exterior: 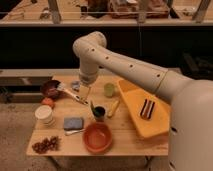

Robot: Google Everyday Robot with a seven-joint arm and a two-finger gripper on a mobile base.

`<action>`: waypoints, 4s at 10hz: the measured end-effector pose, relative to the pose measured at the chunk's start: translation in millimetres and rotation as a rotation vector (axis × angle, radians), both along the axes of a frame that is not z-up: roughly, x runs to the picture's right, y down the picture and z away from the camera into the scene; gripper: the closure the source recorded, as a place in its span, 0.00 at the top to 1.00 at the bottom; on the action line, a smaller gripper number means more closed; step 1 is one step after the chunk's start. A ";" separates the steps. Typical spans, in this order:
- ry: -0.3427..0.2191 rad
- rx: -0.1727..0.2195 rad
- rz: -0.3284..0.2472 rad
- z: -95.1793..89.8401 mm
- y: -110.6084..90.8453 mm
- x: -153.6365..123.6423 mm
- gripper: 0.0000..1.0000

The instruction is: Place towel in paper cup

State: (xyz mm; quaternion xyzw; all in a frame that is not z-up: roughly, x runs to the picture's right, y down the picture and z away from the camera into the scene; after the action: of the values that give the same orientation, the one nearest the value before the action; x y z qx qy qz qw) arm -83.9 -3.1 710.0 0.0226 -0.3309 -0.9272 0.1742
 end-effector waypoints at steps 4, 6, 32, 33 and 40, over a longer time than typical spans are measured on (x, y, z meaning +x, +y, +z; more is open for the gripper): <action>0.000 0.000 0.000 0.0 0.0 0.0 0.80; 0.000 0.000 0.000 0.0 0.0 0.0 0.80; -0.063 0.337 0.083 105.5 -87.8 11.9 0.64; -0.080 0.339 0.097 121.7 -97.5 16.4 0.74; -0.189 0.280 0.100 182.3 -104.1 -2.8 0.80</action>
State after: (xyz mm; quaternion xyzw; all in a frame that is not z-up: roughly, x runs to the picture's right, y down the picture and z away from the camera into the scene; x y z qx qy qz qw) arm -86.7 -107.2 892.3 0.1504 -0.2119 -0.9481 0.1834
